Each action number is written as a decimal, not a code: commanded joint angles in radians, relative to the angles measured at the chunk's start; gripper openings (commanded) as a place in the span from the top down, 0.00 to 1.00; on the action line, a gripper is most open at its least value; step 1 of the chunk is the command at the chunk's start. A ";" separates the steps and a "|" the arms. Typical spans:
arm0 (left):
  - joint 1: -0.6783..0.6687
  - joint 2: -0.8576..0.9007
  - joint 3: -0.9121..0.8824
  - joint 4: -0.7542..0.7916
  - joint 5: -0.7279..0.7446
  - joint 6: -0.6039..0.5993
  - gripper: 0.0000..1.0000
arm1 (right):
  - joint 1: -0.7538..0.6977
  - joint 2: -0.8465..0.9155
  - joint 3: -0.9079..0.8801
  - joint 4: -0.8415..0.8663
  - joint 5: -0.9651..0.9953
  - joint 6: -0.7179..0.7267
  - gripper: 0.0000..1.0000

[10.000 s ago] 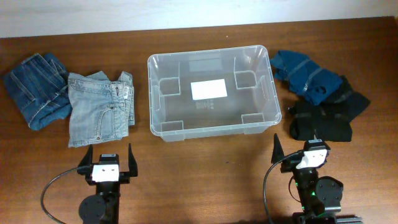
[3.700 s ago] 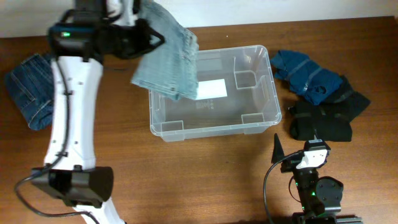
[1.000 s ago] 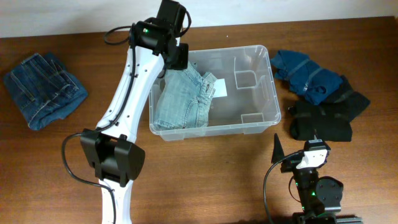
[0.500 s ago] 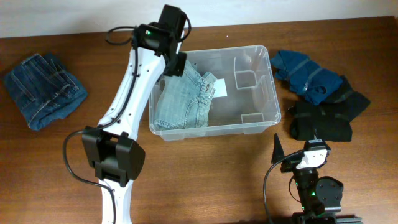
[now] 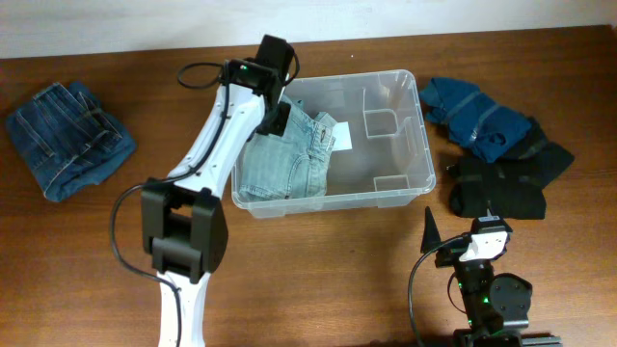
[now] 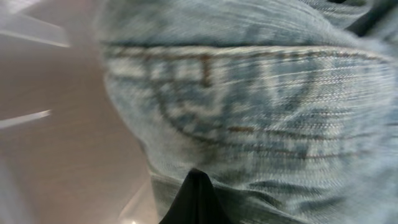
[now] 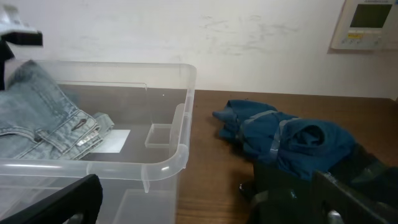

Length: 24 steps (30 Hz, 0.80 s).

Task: Pack container
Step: 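Lower the light-blue jeans into the box's left side and release, then withdraw left gripper from the box toward the dark-blue jeans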

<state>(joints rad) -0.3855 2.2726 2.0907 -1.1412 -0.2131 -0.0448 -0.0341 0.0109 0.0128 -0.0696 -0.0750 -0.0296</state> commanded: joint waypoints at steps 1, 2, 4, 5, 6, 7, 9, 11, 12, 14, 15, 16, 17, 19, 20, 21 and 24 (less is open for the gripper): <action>0.001 0.070 -0.022 0.002 -0.093 0.013 0.99 | -0.006 -0.008 -0.007 -0.002 0.005 0.005 0.02; 0.001 0.076 -0.022 0.002 -0.116 0.013 0.99 | -0.006 -0.008 -0.007 -0.002 0.005 0.005 0.02; 0.003 0.091 -0.022 0.005 -0.151 0.013 0.99 | -0.006 -0.008 -0.007 -0.002 0.005 0.005 0.02; 0.005 0.095 -0.022 0.008 -0.156 0.013 0.99 | -0.006 -0.008 -0.007 -0.003 0.005 0.005 0.02; 0.007 0.096 -0.022 0.010 -0.158 0.013 0.99 | -0.006 -0.008 -0.007 -0.003 0.005 0.005 0.02; 0.014 0.097 -0.022 0.016 -0.158 0.013 0.99 | -0.006 -0.008 -0.007 -0.002 0.005 0.005 0.02; 0.019 0.097 -0.022 0.021 -0.158 0.013 0.99 | -0.006 -0.008 -0.007 -0.002 0.005 0.005 0.02; 0.022 0.097 -0.020 0.025 -0.158 0.012 0.99 | -0.006 -0.008 -0.007 -0.002 0.005 0.005 0.02; 0.022 0.096 -0.013 0.023 -0.158 0.012 0.99 | -0.006 -0.008 -0.007 -0.003 0.005 0.005 0.02; 0.022 0.096 0.021 0.004 -0.157 0.012 0.99 | -0.006 -0.008 -0.007 -0.002 0.005 0.005 0.02; 0.022 0.096 0.048 -0.011 -0.157 0.012 0.99 | -0.006 -0.008 -0.007 -0.002 0.005 0.005 0.02; 0.022 0.096 0.076 -0.027 -0.153 0.013 0.99 | -0.006 -0.008 -0.007 -0.002 0.005 0.005 0.02; 0.022 0.095 0.107 -0.047 -0.148 0.012 0.99 | -0.006 -0.008 -0.007 -0.002 0.005 0.005 0.01; 0.022 0.093 0.192 -0.104 -0.142 0.012 0.99 | -0.006 -0.008 -0.007 -0.002 0.005 0.005 0.02; 0.022 0.093 0.232 -0.131 -0.138 0.012 0.99 | -0.006 -0.008 -0.007 -0.002 0.005 0.005 0.02; 0.022 0.093 0.280 -0.163 -0.128 0.012 0.98 | -0.006 -0.008 -0.007 -0.003 0.005 0.005 0.02; 0.022 0.093 0.413 -0.258 -0.077 0.013 0.94 | -0.006 -0.008 -0.007 -0.003 0.005 0.005 0.02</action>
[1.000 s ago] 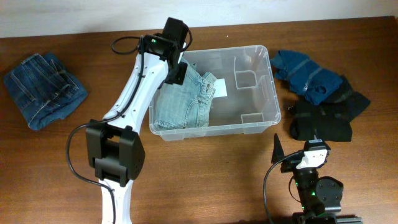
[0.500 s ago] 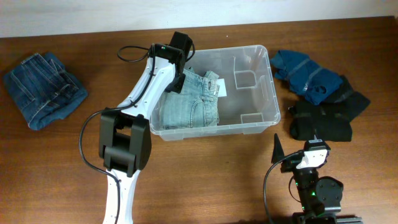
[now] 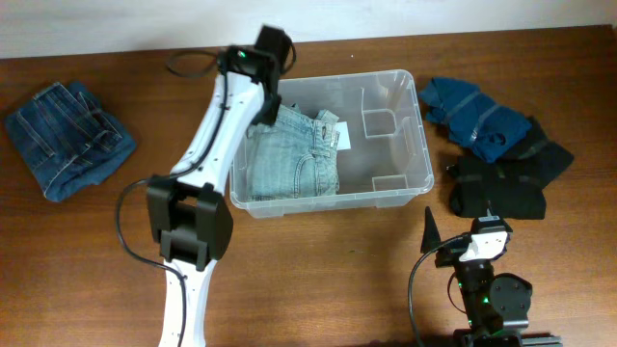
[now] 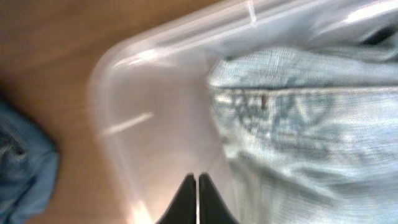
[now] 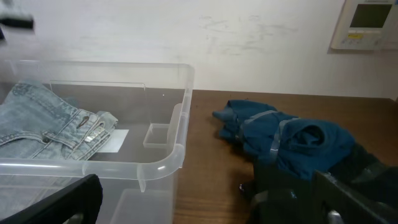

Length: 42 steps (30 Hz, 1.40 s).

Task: Pack container
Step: 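Withdraw left gripper from the box toward the dark-blue jeans, then grasp the folded dark-blue jeans with the left gripper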

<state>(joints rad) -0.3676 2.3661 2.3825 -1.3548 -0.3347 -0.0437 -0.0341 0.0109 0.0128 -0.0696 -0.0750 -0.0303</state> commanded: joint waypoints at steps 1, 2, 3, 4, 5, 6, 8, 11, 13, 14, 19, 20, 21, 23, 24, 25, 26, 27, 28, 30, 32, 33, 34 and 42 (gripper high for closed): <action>0.004 -0.001 0.156 -0.072 0.061 0.011 0.91 | -0.006 -0.008 -0.007 -0.002 0.005 0.005 0.02; 0.004 -0.001 0.186 -0.094 0.075 0.010 0.87 | -0.006 -0.008 -0.007 -0.003 0.005 0.005 0.02; 0.009 -0.001 0.217 -0.117 0.083 -0.002 0.82 | -0.006 -0.008 -0.007 -0.002 0.005 0.005 0.02; 0.018 -0.001 0.251 -0.143 0.085 -0.034 0.78 | -0.006 -0.008 -0.007 -0.002 0.005 0.005 0.02; 0.029 -0.001 0.276 -0.158 0.085 -0.056 0.75 | -0.006 -0.008 -0.007 -0.003 0.005 0.005 0.02; 0.043 -0.001 0.298 -0.171 0.085 -0.077 0.72 | -0.006 -0.008 -0.007 -0.002 0.005 0.005 0.02; 0.087 -0.001 0.336 -0.188 0.098 -0.098 0.58 | -0.006 -0.007 -0.007 -0.002 0.005 0.005 0.02; 0.164 -0.001 0.357 -0.194 0.141 -0.098 0.27 | -0.006 -0.008 -0.007 -0.002 0.005 0.005 0.01; 0.229 -0.001 0.358 -0.195 0.183 -0.098 0.20 | -0.006 -0.008 -0.007 -0.002 0.005 0.005 0.02; 0.266 -0.001 0.358 -0.195 0.217 -0.098 0.17 | -0.006 -0.008 -0.007 -0.003 0.005 0.005 0.02; 0.465 -0.001 0.358 -0.171 0.423 -0.101 0.13 | -0.006 -0.008 -0.007 -0.002 0.005 0.005 0.02; 0.507 -0.001 0.358 -0.165 0.463 -0.102 0.07 | -0.006 -0.008 -0.007 -0.002 0.005 0.005 0.02; 0.550 -0.001 0.358 -0.160 0.500 -0.101 0.07 | -0.006 -0.008 -0.007 -0.002 0.005 0.005 0.02; 0.626 -0.001 0.358 -0.155 0.547 -0.101 0.04 | -0.006 -0.008 -0.007 -0.002 0.005 0.005 0.02; 0.658 -0.001 0.358 -0.151 0.561 -0.101 0.03 | -0.006 -0.008 -0.007 -0.003 0.005 0.005 0.01; 0.699 -0.001 0.358 -0.146 0.564 -0.101 0.02 | -0.006 -0.008 -0.007 -0.003 0.005 0.005 0.02; 0.728 -0.001 0.358 -0.144 0.564 -0.101 0.01 | -0.006 -0.008 -0.007 -0.003 0.005 0.005 0.01; 0.767 0.000 0.358 -0.140 0.564 -0.101 0.01 | -0.006 -0.008 -0.007 -0.002 0.005 0.005 0.01; 0.789 0.001 0.358 -0.138 0.565 -0.101 0.01 | -0.006 -0.008 -0.007 -0.002 0.005 0.005 0.02; 0.853 0.006 0.358 -0.129 0.585 -0.101 0.01 | -0.006 -0.008 -0.007 -0.002 0.005 0.005 0.02; 0.906 0.014 0.356 -0.121 0.624 -0.101 0.01 | -0.006 -0.008 -0.007 -0.002 0.005 0.005 0.02; 0.936 0.021 0.355 -0.115 0.652 -0.101 0.01 | -0.006 -0.008 -0.007 -0.002 0.005 0.005 0.02; 0.963 0.031 0.354 -0.111 0.685 -0.101 0.01 | -0.006 -0.007 -0.007 -0.002 0.005 0.005 0.02; 1.121 0.166 0.354 -0.107 0.838 -0.101 0.01 | -0.006 -0.008 -0.007 -0.002 0.005 0.005 0.02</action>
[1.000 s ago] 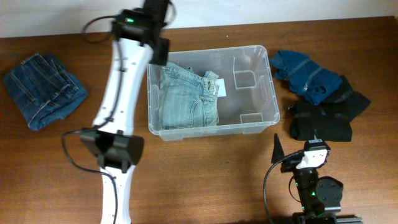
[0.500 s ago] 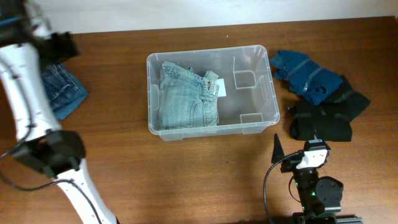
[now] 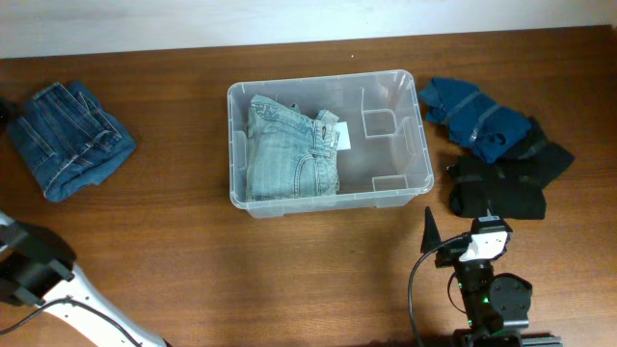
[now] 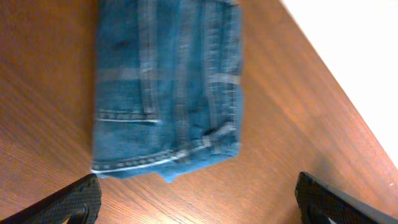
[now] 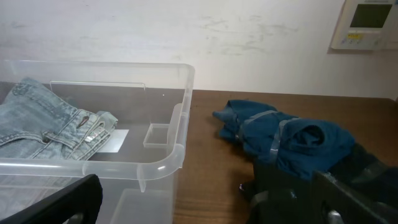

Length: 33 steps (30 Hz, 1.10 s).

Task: Pack container
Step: 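Grasp the folded dark-blue jeans with the left gripper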

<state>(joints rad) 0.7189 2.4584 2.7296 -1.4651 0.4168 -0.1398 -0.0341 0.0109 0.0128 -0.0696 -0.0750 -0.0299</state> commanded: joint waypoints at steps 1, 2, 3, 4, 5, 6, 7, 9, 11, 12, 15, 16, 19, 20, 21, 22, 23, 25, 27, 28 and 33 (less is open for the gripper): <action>0.050 0.098 0.007 0.006 0.093 -0.005 0.01 | -0.006 -0.008 -0.007 -0.002 0.005 0.005 0.02; 0.060 0.114 0.007 0.010 0.093 -0.005 0.01 | -0.006 -0.008 -0.007 -0.002 0.005 0.005 0.01; 0.068 0.130 0.007 0.013 0.093 -0.005 0.01 | -0.006 -0.008 -0.007 -0.003 0.005 0.005 0.02; 0.074 0.148 0.007 0.017 0.093 -0.005 0.01 | -0.006 -0.008 -0.007 -0.002 0.005 0.005 0.02; 0.077 0.164 0.007 0.023 0.093 -0.005 0.01 | -0.006 -0.008 -0.007 -0.002 0.005 0.005 0.02; 0.081 0.179 0.007 0.029 0.094 -0.005 0.01 | -0.006 -0.008 -0.007 -0.002 0.005 0.005 0.02; 0.081 0.194 0.007 0.037 0.094 -0.005 0.01 | -0.006 -0.008 -0.007 -0.002 0.005 0.005 0.02; 0.079 0.214 0.007 0.052 0.093 -0.002 0.01 | -0.006 -0.008 -0.007 -0.002 0.005 0.005 0.02; 0.076 0.231 0.007 0.078 0.093 -0.001 0.01 | -0.006 -0.008 -0.007 -0.002 0.005 0.005 0.02; 0.074 0.241 0.007 0.092 0.093 -0.001 0.01 | -0.006 -0.008 -0.007 -0.002 0.005 0.005 0.02; 0.069 0.268 0.007 0.137 0.104 -0.002 0.01 | -0.006 -0.008 -0.007 -0.002 0.005 0.005 0.02; 0.068 0.278 0.007 0.151 0.114 -0.002 0.01 | -0.006 -0.008 -0.007 -0.003 0.005 0.005 0.02; 0.066 0.315 0.007 0.186 0.138 -0.002 0.01 | -0.006 -0.008 -0.007 -0.002 0.005 0.005 0.02; 0.064 0.328 0.007 0.196 0.142 -0.002 0.01 | -0.006 -0.008 -0.007 -0.002 0.005 0.005 0.02; 0.063 0.341 0.007 0.204 0.141 -0.001 0.01 | -0.006 -0.008 -0.007 -0.002 0.005 0.005 0.02; 0.058 0.359 0.007 0.218 0.142 -0.001 0.01 | -0.006 -0.008 -0.007 -0.003 0.005 0.005 0.02; 0.055 0.368 0.007 0.222 0.141 -0.001 0.01 | -0.006 -0.008 -0.007 -0.002 0.005 0.005 0.02; 0.044 0.386 0.007 0.233 0.142 -0.001 0.01 | -0.006 -0.008 -0.007 -0.002 0.005 0.005 0.02; 0.030 0.399 0.007 0.248 0.141 -0.001 0.02 | -0.006 -0.008 -0.007 -0.002 0.005 0.005 0.02; 0.022 0.404 0.007 0.256 0.141 -0.001 0.04 | -0.006 -0.008 -0.007 -0.002 0.005 0.005 0.02; -0.033 0.426 0.007 0.296 0.140 -0.001 0.34 | -0.006 -0.008 -0.007 -0.002 0.005 0.005 0.02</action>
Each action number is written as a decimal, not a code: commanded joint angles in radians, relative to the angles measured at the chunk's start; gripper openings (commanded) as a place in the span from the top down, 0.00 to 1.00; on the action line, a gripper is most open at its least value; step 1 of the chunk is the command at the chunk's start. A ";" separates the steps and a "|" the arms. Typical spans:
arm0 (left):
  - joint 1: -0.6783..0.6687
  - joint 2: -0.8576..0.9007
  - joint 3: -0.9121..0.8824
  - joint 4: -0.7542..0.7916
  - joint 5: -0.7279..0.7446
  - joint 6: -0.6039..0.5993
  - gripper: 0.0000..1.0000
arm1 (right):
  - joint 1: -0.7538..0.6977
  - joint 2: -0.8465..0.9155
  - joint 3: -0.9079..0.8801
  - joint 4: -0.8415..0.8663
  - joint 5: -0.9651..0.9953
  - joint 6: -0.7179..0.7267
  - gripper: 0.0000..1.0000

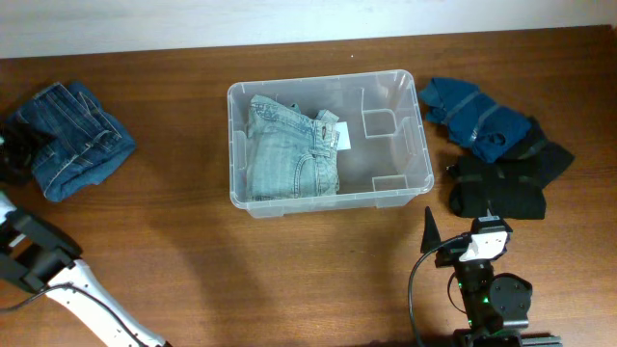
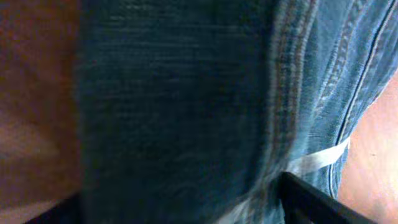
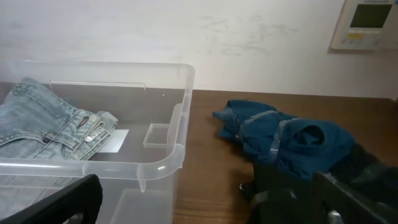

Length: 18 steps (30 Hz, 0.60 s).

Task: Pack container
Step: 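Grasp the folded dark-blue jeans with the left gripper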

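The clear plastic container (image 1: 328,199) stands mid-table with light-blue folded jeans (image 1: 289,159) in its left half. Dark blue folded jeans (image 1: 75,140) lie at the far left. My left gripper (image 1: 16,154) is at their left edge. In the left wrist view the dark denim (image 2: 186,93) fills the frame, and my left gripper (image 2: 186,202) is open with its fingers on either side of the cloth. My right gripper (image 3: 205,199) rests open near the front edge, facing the container (image 3: 155,165), with nothing between its fingers.
A teal-blue garment (image 1: 472,116) and a black garment (image 1: 501,185) lie right of the container. A white label (image 3: 115,140) lies on the container floor beside the light jeans (image 3: 43,127). The container's right half holds only low dividers.
My left gripper, which was open above the dark blue jeans with table showing around them, is now down against them. Denim fills its view. The right arm has not moved.
My left gripper was first down in the container against the light-blue jeans. Then it was shut above the container's back-left corner, the jeans lying inside. Later it was open over the dark jeans at the far left, and now it is pressed close to them.
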<state>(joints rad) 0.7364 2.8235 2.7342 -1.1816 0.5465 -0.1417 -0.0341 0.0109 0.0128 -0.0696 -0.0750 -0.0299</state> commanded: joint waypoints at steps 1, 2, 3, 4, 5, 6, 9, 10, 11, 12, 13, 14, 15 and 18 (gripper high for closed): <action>-0.060 0.061 0.002 0.016 0.011 0.001 0.47 | -0.006 -0.008 -0.007 -0.002 0.005 0.005 0.02; -0.069 0.061 0.002 0.021 0.011 0.000 0.68 | -0.006 -0.007 -0.007 -0.002 0.005 0.005 0.02; -0.081 0.060 0.003 0.023 0.013 0.000 0.78 | -0.006 -0.008 -0.007 -0.002 0.005 0.005 0.02; -0.090 0.060 0.003 0.027 0.017 -0.002 0.86 | -0.006 -0.008 -0.007 -0.003 0.005 0.005 0.02; -0.098 0.060 0.007 0.027 0.026 -0.006 0.91 | -0.006 -0.008 -0.007 -0.002 0.005 0.005 0.02; -0.105 0.060 0.013 0.027 0.041 -0.021 0.96 | -0.006 -0.008 -0.007 -0.003 0.005 0.005 0.02; -0.119 0.060 0.035 0.026 0.111 -0.057 0.99 | -0.006 -0.008 -0.007 -0.002 0.005 0.005 0.02; -0.126 0.060 0.055 0.022 0.155 -0.061 0.99 | -0.006 -0.008 -0.007 -0.002 0.005 0.005 0.02; -0.129 0.060 0.073 0.017 0.174 -0.072 0.99 | -0.006 -0.008 -0.007 -0.002 0.005 0.005 0.02; -0.134 0.060 0.096 0.006 0.192 -0.079 0.99 | -0.006 -0.008 -0.007 -0.002 0.005 0.005 0.02; -0.140 0.060 0.131 -0.013 0.214 -0.079 0.99 | -0.006 -0.008 -0.007 -0.002 0.005 0.005 0.02; -0.148 0.060 0.180 -0.043 0.229 -0.079 0.99 | -0.006 -0.008 -0.007 -0.002 0.005 0.005 0.02; -0.152 0.060 0.206 -0.062 0.235 -0.079 0.99 | -0.006 -0.008 -0.007 -0.002 0.005 0.005 0.02; -0.177 0.060 0.400 -0.187 0.243 -0.078 0.99 | -0.006 -0.008 -0.007 -0.002 0.005 0.005 0.02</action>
<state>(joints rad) 0.5865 2.9067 2.9562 -1.3151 0.6628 -0.2062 -0.0341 0.0109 0.0128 -0.0696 -0.0750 -0.0296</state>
